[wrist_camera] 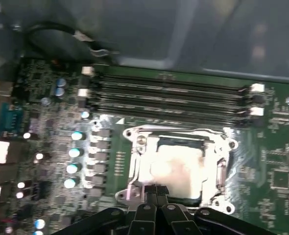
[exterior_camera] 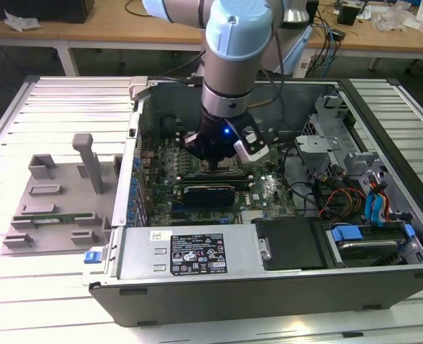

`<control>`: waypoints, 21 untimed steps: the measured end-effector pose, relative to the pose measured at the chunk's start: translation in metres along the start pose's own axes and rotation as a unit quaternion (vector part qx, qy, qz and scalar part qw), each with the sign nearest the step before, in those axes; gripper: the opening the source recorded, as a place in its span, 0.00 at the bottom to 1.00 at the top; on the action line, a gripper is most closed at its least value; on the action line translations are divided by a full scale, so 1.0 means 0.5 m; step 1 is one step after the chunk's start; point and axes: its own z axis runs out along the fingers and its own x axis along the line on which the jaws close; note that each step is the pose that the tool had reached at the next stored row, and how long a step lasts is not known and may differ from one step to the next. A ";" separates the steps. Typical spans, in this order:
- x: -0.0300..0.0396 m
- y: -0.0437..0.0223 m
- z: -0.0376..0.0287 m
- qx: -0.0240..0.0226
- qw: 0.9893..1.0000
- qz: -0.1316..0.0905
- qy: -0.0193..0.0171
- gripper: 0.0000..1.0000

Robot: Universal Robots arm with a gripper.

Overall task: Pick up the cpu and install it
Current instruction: 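Install the second cpu locking lever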

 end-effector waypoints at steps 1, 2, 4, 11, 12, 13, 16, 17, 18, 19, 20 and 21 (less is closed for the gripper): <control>-0.009 0.003 0.000 0.002 1.000 0.000 0.002 0.11; -0.014 0.004 0.000 0.003 1.000 0.000 0.003 0.11; -0.029 0.010 0.001 0.006 1.000 0.001 0.007 0.11; -0.083 0.047 0.004 0.018 1.000 0.003 0.018 0.11; -0.089 0.057 0.006 0.020 1.000 0.003 0.019 0.11; -0.090 0.064 0.006 0.021 1.000 0.003 0.019 0.11; -0.090 0.069 -0.003 0.028 0.999 0.003 0.019 0.11; -0.088 0.070 -0.007 0.033 0.999 0.004 0.019 0.11; -0.087 0.070 -0.009 0.038 0.999 0.004 0.019 0.11; -0.086 0.070 -0.012 0.041 0.999 0.004 0.018 0.11; -0.085 0.071 -0.014 0.043 0.999 0.004 0.018 0.11; -0.084 0.072 -0.019 0.044 0.999 0.004 0.017 0.11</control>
